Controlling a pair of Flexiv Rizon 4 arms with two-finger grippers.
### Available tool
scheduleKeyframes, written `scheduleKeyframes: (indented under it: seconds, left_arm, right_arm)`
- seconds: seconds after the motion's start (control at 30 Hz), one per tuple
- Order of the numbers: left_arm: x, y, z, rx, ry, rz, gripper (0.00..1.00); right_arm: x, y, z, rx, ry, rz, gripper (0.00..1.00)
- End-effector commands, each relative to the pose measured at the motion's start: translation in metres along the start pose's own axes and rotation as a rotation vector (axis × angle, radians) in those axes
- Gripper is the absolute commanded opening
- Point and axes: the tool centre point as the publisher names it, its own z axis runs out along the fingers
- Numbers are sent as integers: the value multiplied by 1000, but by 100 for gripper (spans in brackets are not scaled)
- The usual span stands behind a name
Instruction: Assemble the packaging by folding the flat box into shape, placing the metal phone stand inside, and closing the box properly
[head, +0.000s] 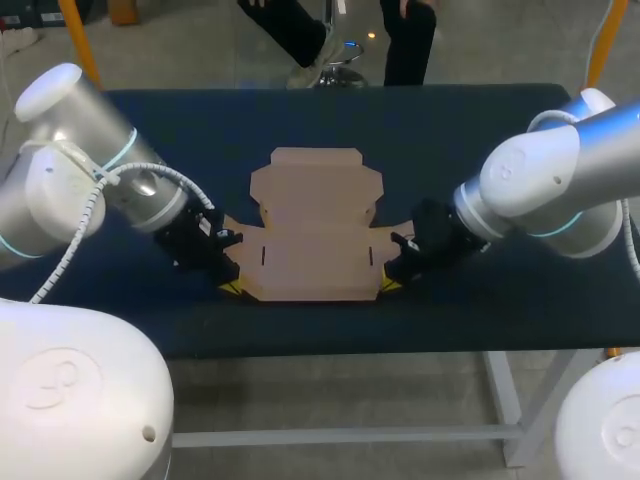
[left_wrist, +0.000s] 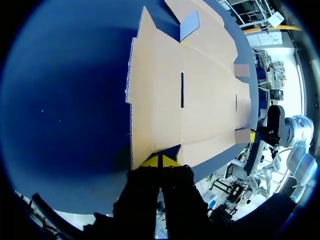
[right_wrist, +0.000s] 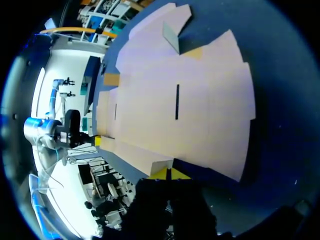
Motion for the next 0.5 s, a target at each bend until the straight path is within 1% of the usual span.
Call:
scheduleKeyframes:
  seconds: [0.03, 0.17, 0.27, 0.5]
  left_arm:
    - [2, 12, -2, 52, -8, -11, 0]
    - [1, 15, -1, 87, -3, -21, 0]
    - [2, 17, -2, 89, -1, -8, 0]
    - [10, 14, 0, 89, -10, 26, 0]
  right_arm:
    - [0, 0, 0, 2, 3, -1, 0]
    - [-1, -1, 0, 0, 5, 0, 0]
    - [-1, -1, 0, 1, 5, 1, 0]
    - [1, -1, -1, 3, 0, -5, 0]
